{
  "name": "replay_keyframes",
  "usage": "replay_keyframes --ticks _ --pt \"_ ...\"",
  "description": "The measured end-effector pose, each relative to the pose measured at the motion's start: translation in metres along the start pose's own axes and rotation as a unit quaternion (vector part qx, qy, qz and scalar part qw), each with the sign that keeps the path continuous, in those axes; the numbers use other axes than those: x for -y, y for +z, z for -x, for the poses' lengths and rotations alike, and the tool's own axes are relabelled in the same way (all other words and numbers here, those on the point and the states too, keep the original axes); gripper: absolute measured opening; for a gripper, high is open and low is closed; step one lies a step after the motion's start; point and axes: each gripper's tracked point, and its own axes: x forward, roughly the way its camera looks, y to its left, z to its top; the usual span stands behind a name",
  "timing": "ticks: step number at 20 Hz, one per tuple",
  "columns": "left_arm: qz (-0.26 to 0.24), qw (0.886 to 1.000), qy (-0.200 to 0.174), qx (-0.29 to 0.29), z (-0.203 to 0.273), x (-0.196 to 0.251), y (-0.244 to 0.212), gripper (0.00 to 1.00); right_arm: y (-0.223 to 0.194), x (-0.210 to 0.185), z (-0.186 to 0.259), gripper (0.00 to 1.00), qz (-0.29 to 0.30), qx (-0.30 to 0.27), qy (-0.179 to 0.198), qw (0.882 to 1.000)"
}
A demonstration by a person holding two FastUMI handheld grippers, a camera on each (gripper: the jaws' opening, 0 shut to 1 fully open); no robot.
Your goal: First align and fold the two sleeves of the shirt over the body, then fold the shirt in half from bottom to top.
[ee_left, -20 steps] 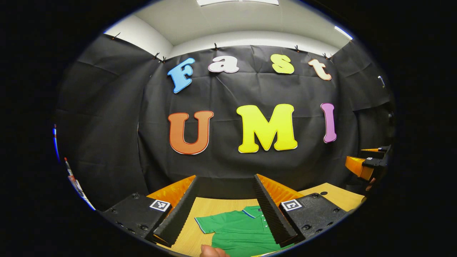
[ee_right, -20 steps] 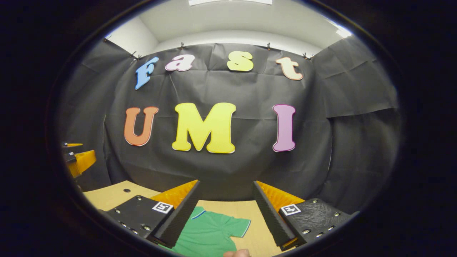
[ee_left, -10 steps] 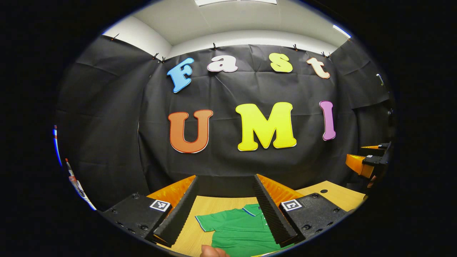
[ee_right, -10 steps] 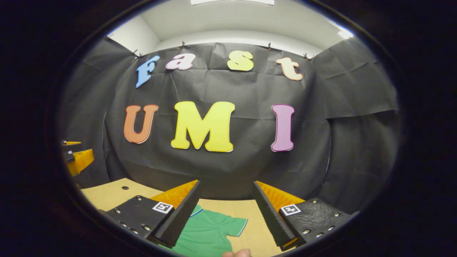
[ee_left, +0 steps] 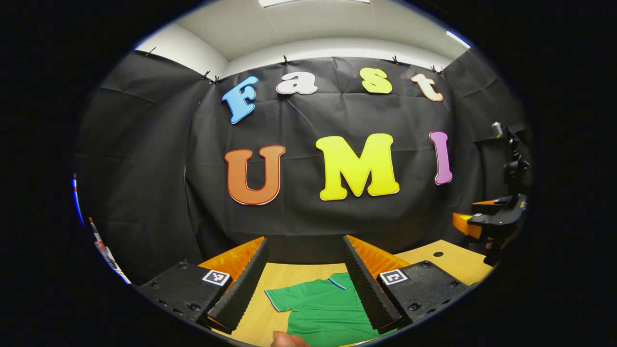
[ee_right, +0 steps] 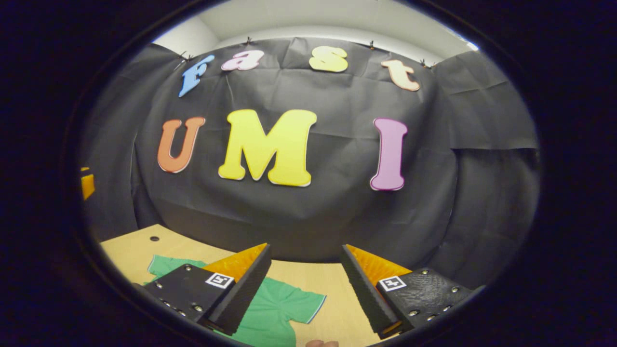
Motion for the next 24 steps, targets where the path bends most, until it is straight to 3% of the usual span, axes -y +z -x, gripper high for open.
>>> replay_keyframes --ticks 4,6,7,11,21,24 --pt "-0.011 1.000 -0.002 -0.005 0.001 -0.001 -0.001 0.96 -0.067 0.014 -0.072 0.94 -0.028 -0.099 0.001 0.995" --pt "-0.013 1.000 -0.002 -0.010 0.002 -0.001 -0.002 0.96 -0.104 0.023 -0.108 0.98 -0.059 -0.154 -0.010 0.986" --pt "-0.012 1.000 -0.003 -0.015 0.002 -0.001 -0.004 0.96 -0.122 0.026 -0.120 0.94 -0.073 -0.179 -0.017 0.981" --pt "-0.005 0.999 -0.001 -0.036 0.001 -0.002 -0.014 0.96 -0.187 0.046 -0.157 0.94 -0.120 -0.252 -0.050 0.959" --pt "-0.016 0.998 0.021 -0.061 -0.007 -0.009 -0.028 0.98 -0.265 0.037 -0.189 0.94 -0.071 -0.318 -0.054 0.944" --pt "-0.021 0.998 0.022 -0.064 -0.009 -0.008 -0.029 0.98 -0.284 0.032 -0.185 0.94 -0.076 -0.345 -0.048 0.934"
